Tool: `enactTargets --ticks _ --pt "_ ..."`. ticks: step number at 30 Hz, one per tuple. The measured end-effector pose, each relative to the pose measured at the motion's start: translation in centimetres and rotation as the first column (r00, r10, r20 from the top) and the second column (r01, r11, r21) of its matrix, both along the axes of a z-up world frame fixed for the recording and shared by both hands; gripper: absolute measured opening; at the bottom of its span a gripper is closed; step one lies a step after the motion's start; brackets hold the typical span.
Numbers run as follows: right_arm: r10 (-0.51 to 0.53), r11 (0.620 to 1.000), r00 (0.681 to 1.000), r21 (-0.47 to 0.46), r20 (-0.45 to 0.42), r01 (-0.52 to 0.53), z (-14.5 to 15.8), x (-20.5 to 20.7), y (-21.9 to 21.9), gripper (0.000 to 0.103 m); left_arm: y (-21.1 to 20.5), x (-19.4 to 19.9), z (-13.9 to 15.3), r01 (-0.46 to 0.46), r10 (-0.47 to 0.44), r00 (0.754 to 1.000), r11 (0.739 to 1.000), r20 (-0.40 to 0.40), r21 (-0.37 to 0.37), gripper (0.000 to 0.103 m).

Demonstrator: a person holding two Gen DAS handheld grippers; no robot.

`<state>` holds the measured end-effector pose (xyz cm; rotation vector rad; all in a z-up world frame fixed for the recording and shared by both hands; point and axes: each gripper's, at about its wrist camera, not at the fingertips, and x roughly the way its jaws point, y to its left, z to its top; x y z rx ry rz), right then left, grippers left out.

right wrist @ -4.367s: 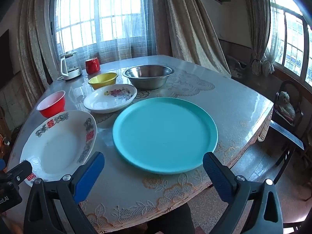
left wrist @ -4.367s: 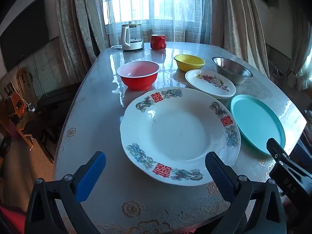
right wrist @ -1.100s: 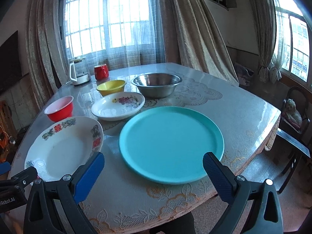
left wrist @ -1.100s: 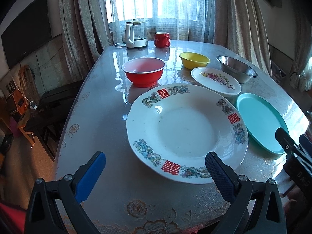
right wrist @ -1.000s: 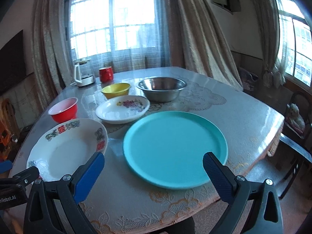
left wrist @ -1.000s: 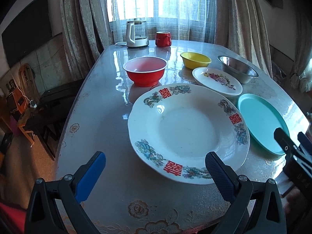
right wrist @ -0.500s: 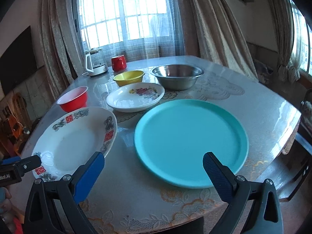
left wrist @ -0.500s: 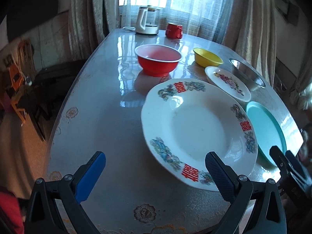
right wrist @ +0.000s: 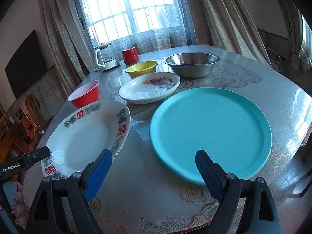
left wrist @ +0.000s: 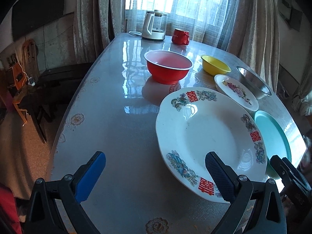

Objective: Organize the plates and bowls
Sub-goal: 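Move both grippers toward the rim of the large red-character white plate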

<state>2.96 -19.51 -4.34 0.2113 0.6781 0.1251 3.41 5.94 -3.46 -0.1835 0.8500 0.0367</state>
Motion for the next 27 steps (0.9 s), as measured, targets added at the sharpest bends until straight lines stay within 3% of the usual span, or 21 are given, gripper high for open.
enactTargets --ticks 4,12,16,24,27 --pt "0.02 0.999 1.0 0.032 0.005 -0.021 0.0 0.1 0.0 0.089 0.1 0.4 -0.4 0.011 -0.011 1.0 1.0 -0.002 -0.003 0.103" --pt "0.068 0.995 0.998 0.076 0.02 -0.069 -0.3 0.9 0.6 0.082 0.7 1.5 -1.3 0.032 -0.037 0.998 0.994 -0.048 -0.103 0.103" --pt "0.086 0.991 0.996 0.105 0.012 -0.087 -0.6 1.6 0.8 0.069 1.0 1.7 -1.5 0.015 -0.02 0.999 0.988 -0.035 -0.153 0.102" --pt "0.141 0.98 0.99 0.139 0.02 -0.142 -0.6 3.4 2.1 0.059 1.3 2.7 -1.9 0.028 -0.031 0.999 0.975 -0.01 -0.22 0.092" --pt "0.163 0.978 0.987 0.132 0.007 -0.163 -0.9 4.2 2.7 0.056 0.9 2.8 -1.7 0.054 -0.052 0.999 0.978 0.015 -0.203 0.081"
